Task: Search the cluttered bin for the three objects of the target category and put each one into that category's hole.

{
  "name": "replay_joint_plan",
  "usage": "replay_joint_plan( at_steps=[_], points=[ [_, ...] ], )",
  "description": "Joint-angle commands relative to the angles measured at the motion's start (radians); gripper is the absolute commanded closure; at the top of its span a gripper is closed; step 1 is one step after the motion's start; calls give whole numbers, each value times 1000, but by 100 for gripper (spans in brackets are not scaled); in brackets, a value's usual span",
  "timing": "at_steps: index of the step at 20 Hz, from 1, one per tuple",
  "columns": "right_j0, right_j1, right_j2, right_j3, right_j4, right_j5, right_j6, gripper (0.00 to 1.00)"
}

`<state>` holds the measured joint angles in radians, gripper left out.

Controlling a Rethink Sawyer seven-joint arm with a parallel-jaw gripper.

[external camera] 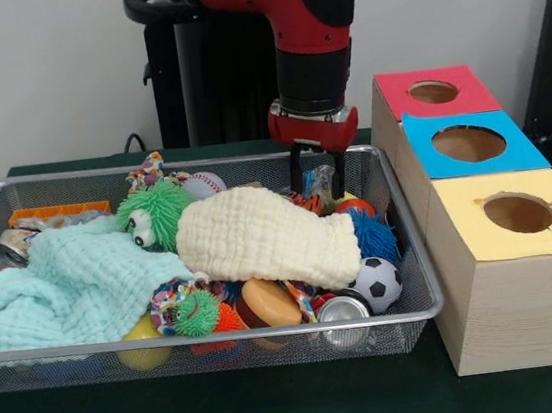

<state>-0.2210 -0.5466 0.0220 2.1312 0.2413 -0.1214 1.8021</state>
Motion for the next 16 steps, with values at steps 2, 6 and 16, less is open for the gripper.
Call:
replay_joint_plan(
  at_steps=[2,6,16],
  points=[
    [-26,119,124,11,-60,195,81,0],
    [-18,88,115,28,11,210,165,0],
    [51,-30,53,36,125,298,243,0]
  ],
)
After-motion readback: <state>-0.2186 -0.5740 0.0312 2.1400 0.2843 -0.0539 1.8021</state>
